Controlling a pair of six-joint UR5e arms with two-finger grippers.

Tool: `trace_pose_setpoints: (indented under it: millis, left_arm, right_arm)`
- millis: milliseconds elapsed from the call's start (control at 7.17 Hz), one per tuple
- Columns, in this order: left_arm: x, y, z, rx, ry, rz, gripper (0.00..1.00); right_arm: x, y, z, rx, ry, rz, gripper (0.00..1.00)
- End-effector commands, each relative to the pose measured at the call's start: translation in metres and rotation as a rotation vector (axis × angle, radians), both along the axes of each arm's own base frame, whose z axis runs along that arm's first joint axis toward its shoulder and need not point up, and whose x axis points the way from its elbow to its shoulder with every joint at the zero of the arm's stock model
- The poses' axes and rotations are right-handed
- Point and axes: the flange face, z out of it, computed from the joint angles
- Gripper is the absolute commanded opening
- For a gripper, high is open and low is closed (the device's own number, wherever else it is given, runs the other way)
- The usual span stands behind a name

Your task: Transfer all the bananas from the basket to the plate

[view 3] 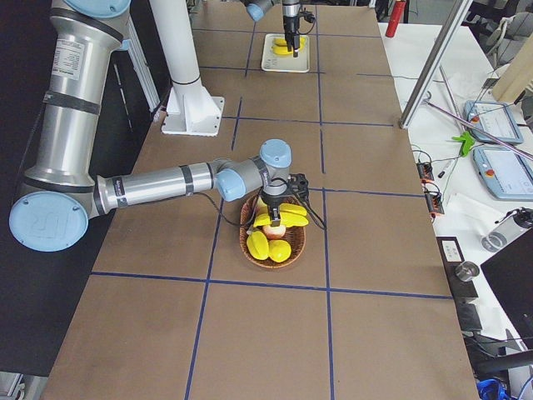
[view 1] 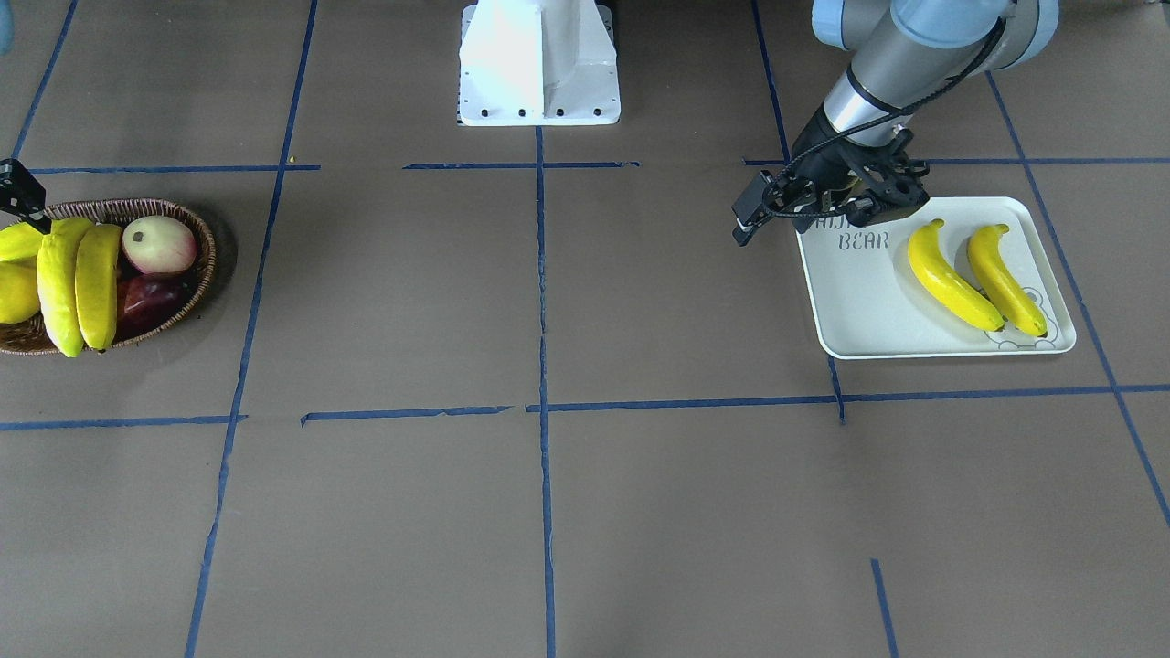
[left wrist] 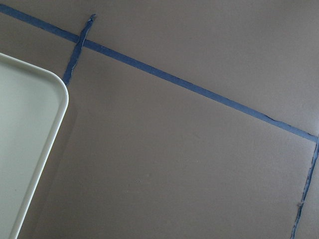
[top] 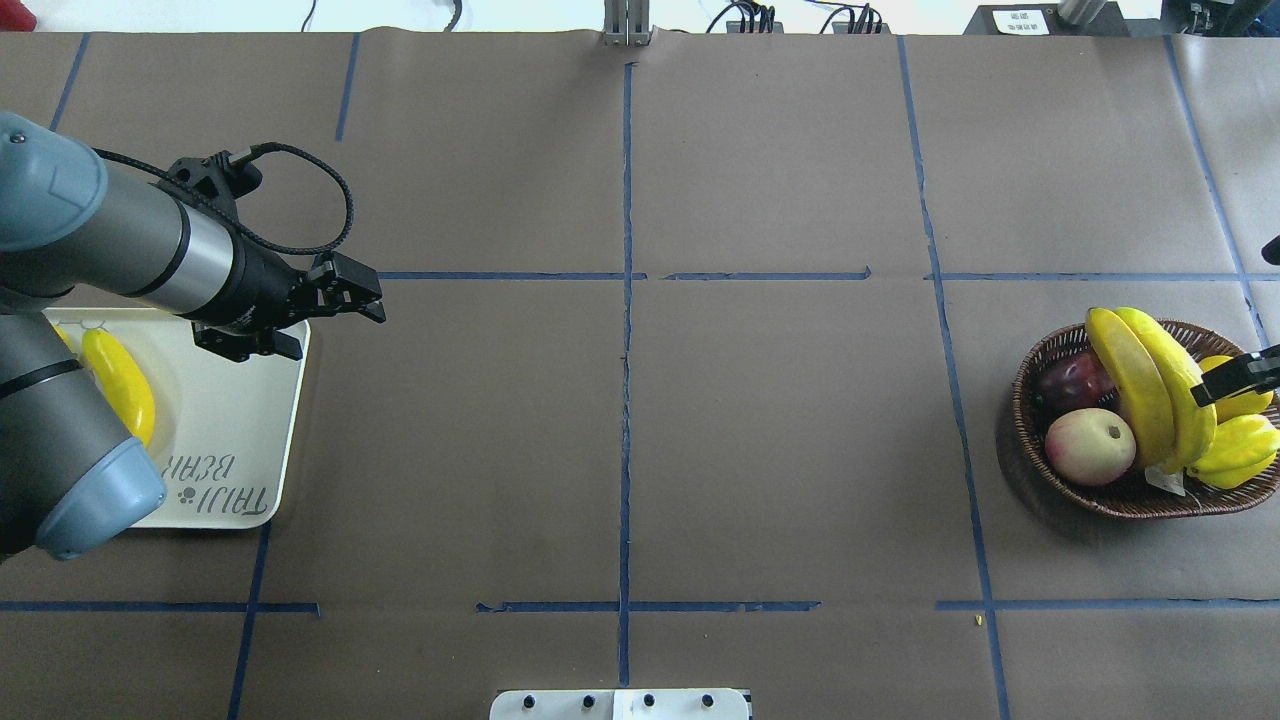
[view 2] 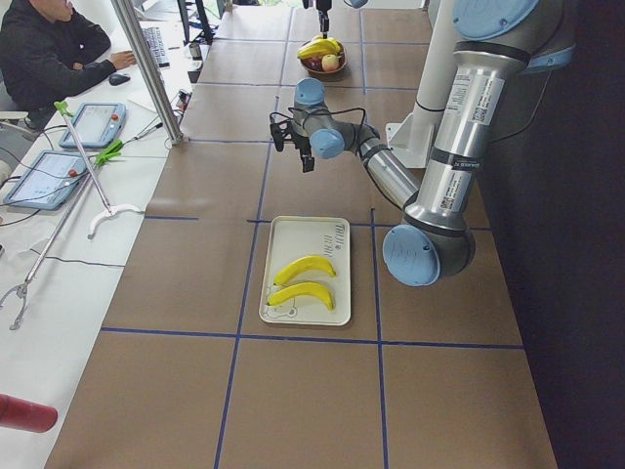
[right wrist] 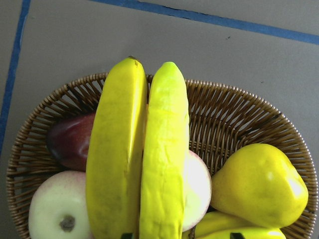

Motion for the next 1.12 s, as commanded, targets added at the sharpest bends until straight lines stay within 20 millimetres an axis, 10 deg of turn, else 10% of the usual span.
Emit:
trace_pose_setpoints:
  millis: [0,976]
  left_arm:
    - [0.0,0.0,0.0,0.0,0.0,-0.001,1.0]
    - [0.0,-0.001,0.0,-0.001,-0.001,-0.001,1.0]
  right_arm:
    - [-0.009,-0.007,0.011,-0.014,0.01,-0.011,0.72]
    - [-0.025,-0.011,0.013,-0.015,0.011,-0.039,0.72]
